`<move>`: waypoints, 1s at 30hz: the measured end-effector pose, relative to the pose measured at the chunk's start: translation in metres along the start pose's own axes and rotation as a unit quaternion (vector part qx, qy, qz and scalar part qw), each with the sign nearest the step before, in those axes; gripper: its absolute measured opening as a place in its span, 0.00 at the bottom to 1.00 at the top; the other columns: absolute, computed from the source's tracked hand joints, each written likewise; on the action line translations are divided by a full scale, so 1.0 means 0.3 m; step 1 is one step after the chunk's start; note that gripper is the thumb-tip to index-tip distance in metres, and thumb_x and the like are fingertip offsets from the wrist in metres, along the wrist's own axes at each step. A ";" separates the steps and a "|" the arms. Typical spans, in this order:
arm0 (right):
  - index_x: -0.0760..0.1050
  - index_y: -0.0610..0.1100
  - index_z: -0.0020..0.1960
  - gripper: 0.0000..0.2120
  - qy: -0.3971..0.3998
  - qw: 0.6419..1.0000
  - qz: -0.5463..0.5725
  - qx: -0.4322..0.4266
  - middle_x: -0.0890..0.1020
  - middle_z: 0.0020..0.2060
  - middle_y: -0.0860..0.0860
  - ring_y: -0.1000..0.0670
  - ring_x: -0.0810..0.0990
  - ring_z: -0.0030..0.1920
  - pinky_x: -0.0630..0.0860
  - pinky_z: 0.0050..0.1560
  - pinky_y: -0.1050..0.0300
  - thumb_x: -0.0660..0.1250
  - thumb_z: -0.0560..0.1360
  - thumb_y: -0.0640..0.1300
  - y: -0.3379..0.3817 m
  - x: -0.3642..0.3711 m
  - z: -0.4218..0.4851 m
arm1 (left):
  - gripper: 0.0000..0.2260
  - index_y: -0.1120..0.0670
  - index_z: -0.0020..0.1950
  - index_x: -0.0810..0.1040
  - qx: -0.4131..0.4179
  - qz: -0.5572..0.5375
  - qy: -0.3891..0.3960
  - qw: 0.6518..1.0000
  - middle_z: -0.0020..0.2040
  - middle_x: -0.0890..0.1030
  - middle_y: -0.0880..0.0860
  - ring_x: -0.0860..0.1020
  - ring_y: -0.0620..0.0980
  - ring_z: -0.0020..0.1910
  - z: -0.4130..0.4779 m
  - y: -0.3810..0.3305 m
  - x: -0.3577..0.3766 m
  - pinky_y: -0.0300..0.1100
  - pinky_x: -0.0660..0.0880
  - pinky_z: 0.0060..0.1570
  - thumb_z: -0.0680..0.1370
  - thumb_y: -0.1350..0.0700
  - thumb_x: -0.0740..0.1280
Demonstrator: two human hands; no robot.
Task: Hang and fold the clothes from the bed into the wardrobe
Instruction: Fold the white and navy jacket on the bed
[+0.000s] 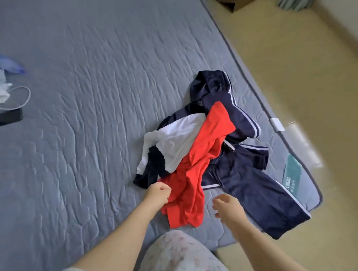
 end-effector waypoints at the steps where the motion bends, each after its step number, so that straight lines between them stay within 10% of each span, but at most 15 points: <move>1: 0.72 0.46 0.35 0.11 0.011 1.000 -0.002 0.000 0.77 0.35 0.49 0.46 0.75 0.38 0.68 0.38 0.58 0.59 0.74 0.38 0.004 0.002 0.025 | 0.08 0.53 0.39 0.73 -0.013 -0.004 -0.004 1.000 0.36 0.75 0.51 0.73 0.47 0.33 0.022 -0.011 0.010 0.36 0.67 0.31 0.76 0.61 0.59; 6: 0.74 0.43 0.39 0.09 0.043 0.999 -0.021 0.018 0.77 0.37 0.47 0.47 0.74 0.39 0.68 0.37 0.59 0.57 0.74 0.38 -0.003 0.037 0.145 | 0.07 0.59 0.49 0.75 -0.110 -0.006 -0.058 0.992 0.57 0.76 0.61 0.75 0.55 0.53 0.176 -0.067 0.035 0.47 0.72 0.54 0.80 0.62 0.57; 13: 0.72 0.46 0.39 0.07 0.071 0.995 -0.045 0.059 0.78 0.39 0.46 0.42 0.79 0.46 0.69 0.42 0.55 0.57 0.73 0.39 -0.106 0.156 0.334 | 0.12 0.52 0.37 0.69 -0.112 0.017 -0.106 0.988 0.39 0.71 0.52 0.72 0.54 0.48 0.464 -0.022 0.091 0.48 0.74 0.52 0.79 0.63 0.58; 16: 0.70 0.46 0.36 0.09 0.086 0.991 -0.050 0.085 0.78 0.38 0.45 0.45 0.77 0.42 0.69 0.42 0.55 0.57 0.73 0.38 -0.123 0.213 0.401 | 0.20 0.53 0.68 0.67 -0.118 0.004 -0.171 0.978 0.67 0.66 0.54 0.70 0.58 0.60 0.539 0.007 0.114 0.51 0.71 0.59 0.77 0.58 0.62; 19: 0.69 0.46 0.33 0.10 0.089 0.991 -0.047 0.087 0.77 0.37 0.44 0.45 0.74 0.40 0.69 0.43 0.53 0.57 0.72 0.38 -0.113 0.242 0.461 | 0.35 0.51 0.76 0.51 -0.124 -0.059 -0.161 0.977 0.75 0.55 0.52 0.65 0.57 0.67 0.597 0.018 0.129 0.52 0.68 0.64 0.75 0.50 0.66; 24: 0.70 0.45 0.35 0.09 0.072 0.995 -0.008 0.064 0.76 0.33 0.47 0.46 0.72 0.36 0.68 0.40 0.53 0.58 0.72 0.37 -0.068 0.243 0.505 | 0.30 0.49 0.75 0.56 -0.114 -0.163 -0.085 0.976 0.53 0.74 0.51 0.66 0.45 0.28 0.581 0.057 0.144 0.33 0.66 0.21 0.77 0.52 0.66; 30: 0.72 0.46 0.41 0.06 0.098 0.985 0.111 0.091 0.78 0.35 0.49 0.51 0.74 0.32 0.70 0.33 0.60 0.61 0.76 0.41 -0.001 0.246 0.403 | 0.11 0.54 0.60 0.76 -0.141 -0.257 -0.041 0.955 0.43 0.75 0.53 0.62 0.46 0.27 0.386 0.111 0.114 0.31 0.54 0.17 0.79 0.58 0.61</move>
Point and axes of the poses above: each hand's wrist, its own z-axis towards the middle knuckle, its own x-axis out of the palm, y = z × x, the point moved 2 cm from there along z, towards the middle knuckle
